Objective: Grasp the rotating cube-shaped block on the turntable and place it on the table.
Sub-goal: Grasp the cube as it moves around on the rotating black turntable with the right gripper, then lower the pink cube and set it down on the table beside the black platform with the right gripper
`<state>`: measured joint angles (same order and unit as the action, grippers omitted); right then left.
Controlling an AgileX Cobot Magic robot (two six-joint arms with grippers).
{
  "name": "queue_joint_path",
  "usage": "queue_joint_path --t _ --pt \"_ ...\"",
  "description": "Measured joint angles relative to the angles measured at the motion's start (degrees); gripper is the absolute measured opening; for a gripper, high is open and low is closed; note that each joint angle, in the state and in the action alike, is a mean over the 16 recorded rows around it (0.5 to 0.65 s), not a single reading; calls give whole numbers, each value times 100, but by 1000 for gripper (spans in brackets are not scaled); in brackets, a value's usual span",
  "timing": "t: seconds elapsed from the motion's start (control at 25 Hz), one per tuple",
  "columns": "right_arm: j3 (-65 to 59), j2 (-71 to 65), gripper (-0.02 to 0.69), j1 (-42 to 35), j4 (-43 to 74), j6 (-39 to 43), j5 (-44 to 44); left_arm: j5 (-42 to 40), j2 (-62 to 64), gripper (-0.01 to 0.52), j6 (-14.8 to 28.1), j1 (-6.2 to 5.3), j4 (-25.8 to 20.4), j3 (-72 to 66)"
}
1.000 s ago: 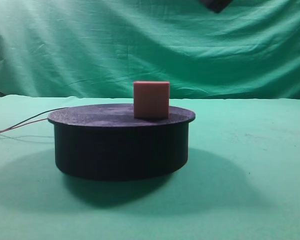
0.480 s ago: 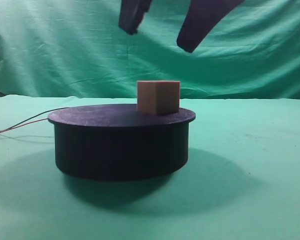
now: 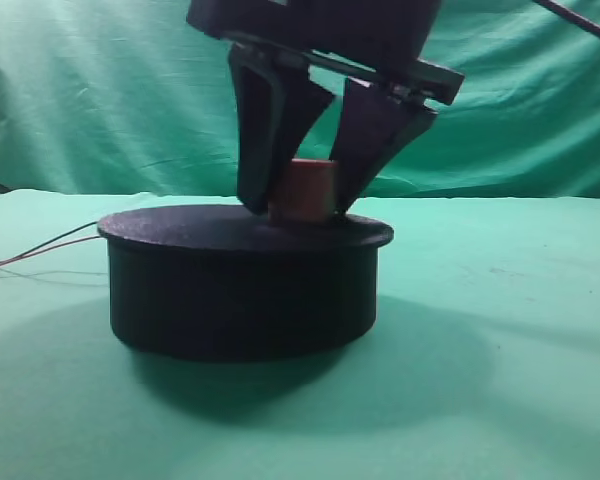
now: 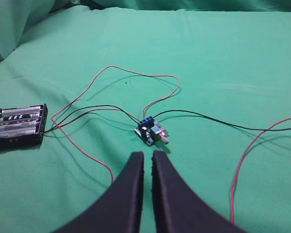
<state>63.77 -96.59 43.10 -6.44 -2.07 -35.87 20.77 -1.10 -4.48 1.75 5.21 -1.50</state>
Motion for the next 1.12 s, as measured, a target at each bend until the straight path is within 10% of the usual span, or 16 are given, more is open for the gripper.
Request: queue_joint_path --t 1.12 --pt "-2669 1593 393 -1130 39 946 510 0 0 0 0 0 0 0"
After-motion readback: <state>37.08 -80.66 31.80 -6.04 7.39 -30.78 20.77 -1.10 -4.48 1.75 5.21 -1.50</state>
